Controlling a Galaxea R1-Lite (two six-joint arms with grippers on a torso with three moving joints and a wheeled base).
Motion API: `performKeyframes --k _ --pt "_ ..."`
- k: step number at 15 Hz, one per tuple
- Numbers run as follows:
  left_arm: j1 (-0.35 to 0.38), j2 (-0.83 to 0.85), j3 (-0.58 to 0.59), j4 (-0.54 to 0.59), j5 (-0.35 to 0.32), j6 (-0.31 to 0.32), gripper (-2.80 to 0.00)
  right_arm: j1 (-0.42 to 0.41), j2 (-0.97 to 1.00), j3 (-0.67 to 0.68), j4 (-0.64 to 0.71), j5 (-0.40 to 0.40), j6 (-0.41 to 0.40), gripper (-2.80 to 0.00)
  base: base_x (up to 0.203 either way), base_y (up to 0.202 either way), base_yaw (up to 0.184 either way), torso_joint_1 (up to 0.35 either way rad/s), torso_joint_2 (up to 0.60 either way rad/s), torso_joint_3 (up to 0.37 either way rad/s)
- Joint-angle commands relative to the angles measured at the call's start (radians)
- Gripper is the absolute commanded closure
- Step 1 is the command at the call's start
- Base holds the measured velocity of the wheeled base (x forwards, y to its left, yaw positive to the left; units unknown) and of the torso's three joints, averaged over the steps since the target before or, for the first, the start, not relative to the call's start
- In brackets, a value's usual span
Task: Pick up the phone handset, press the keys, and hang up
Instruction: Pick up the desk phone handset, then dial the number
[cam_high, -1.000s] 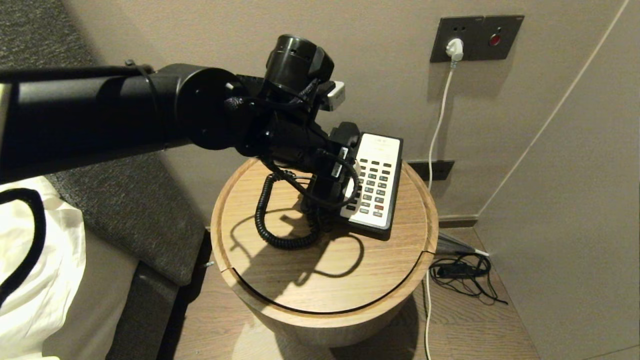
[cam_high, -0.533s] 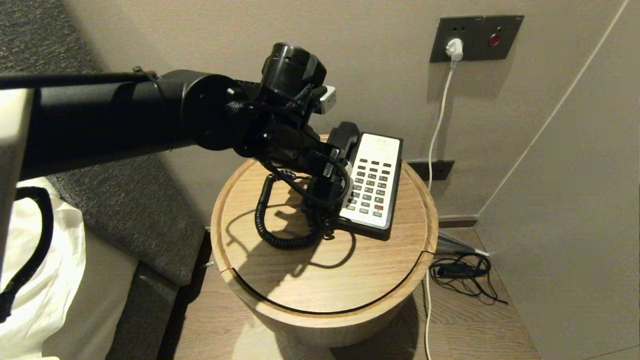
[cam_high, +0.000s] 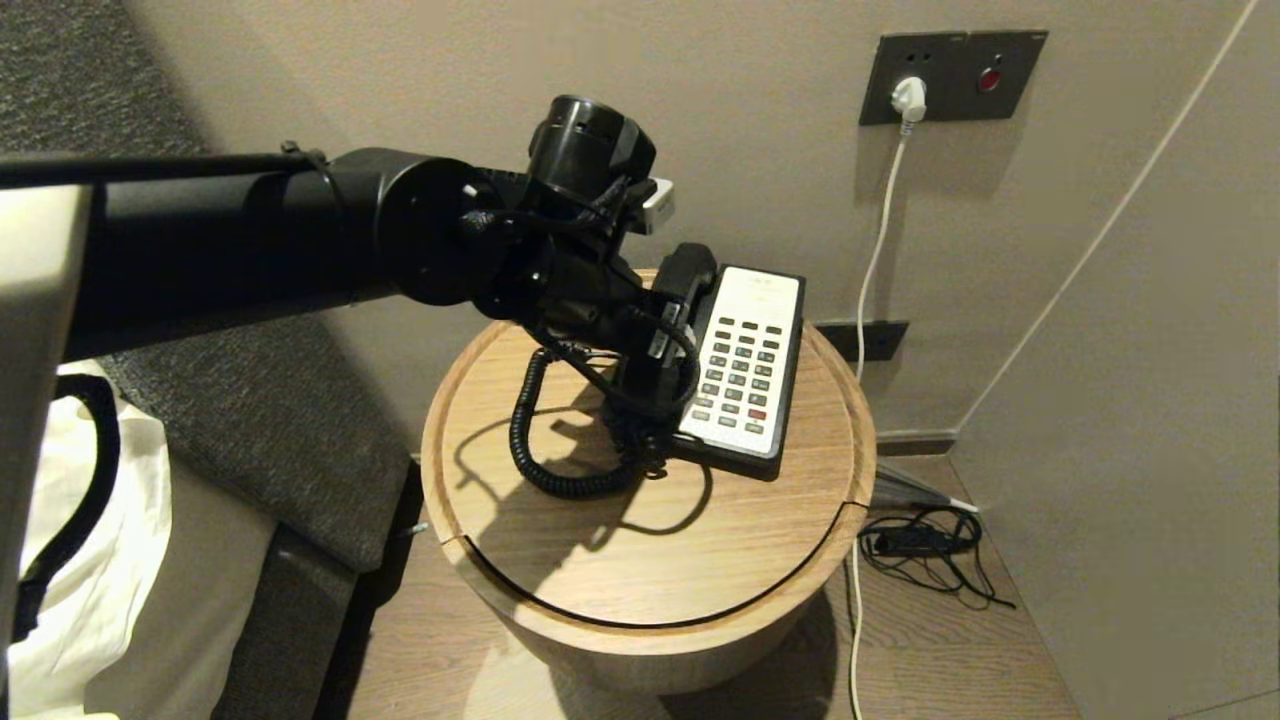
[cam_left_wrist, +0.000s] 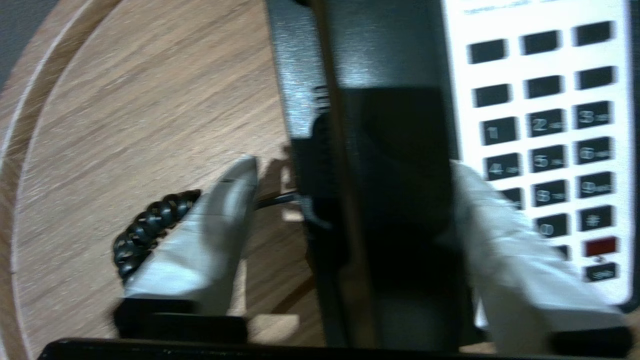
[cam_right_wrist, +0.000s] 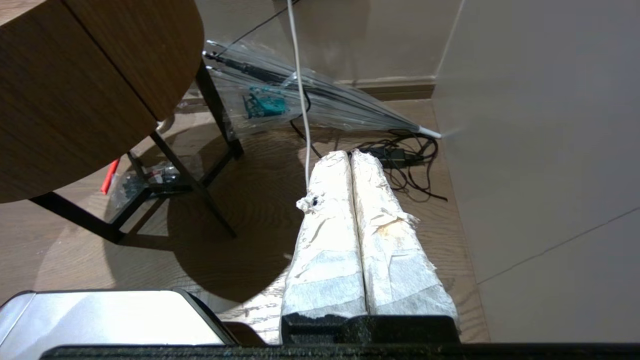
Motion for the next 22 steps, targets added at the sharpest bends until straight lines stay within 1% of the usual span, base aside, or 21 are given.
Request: performKeyframes --k 1,5,12,15,18,22 --pt "0.002 -0.001 0.0 0.003 0.001 0.0 0.0 0.0 0.001 0.0 0.0 0.001 0.0 0.0 0.0 0.0 0.0 0.0 0.0 0.0" --pt "0.002 -0.013 0.0 0.003 0.0 -0.002 0.0 0.0 0.001 0.0 0.0 0.001 0.0 0.0 0.0 0.0 0.0 0.0 0.0 0.0" --pt "0.002 -0.107 0.004 0.015 -0.011 -0.009 0.0 0.0 0.001 0.0 0.0 0.001 0.0 0.0 0.0 0.0 0.0 0.0 0.0 0.0" --pt "0.003 -0.208 0.013 0.045 -0.013 -0.016 0.0 0.0 0.001 0.0 0.0 0.001 0.0 0.0 0.0 0.0 0.0 0.0 0.0 0.0" --pt "0.012 -0.323 0.025 0.066 -0.013 -0.043 0.0 0.0 0.001 0.0 0.0 0.001 -0.003 0.0 0.0 0.0 0.0 0.0 0.0 0.0" --pt "0.031 -0.551 0.118 0.076 -0.01 -0.045 0.0 0.0 0.001 0.0 0.0 0.001 0.001 0.0 0.0 0.0 0.0 0.0 0.0 0.0"
